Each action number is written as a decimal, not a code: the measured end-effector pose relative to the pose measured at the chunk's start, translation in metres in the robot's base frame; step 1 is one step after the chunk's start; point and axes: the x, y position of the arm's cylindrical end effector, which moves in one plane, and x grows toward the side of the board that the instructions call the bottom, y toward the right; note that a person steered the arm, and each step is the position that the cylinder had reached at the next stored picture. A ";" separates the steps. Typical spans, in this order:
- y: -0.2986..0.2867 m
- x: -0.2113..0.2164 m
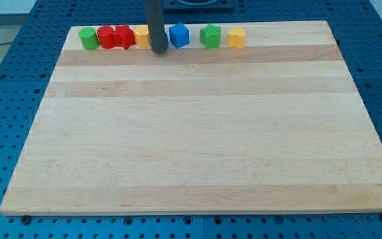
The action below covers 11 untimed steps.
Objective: Make all the blocks in a horizontal position
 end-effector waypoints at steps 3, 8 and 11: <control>0.070 0.032; 0.132 0.000; 0.101 0.000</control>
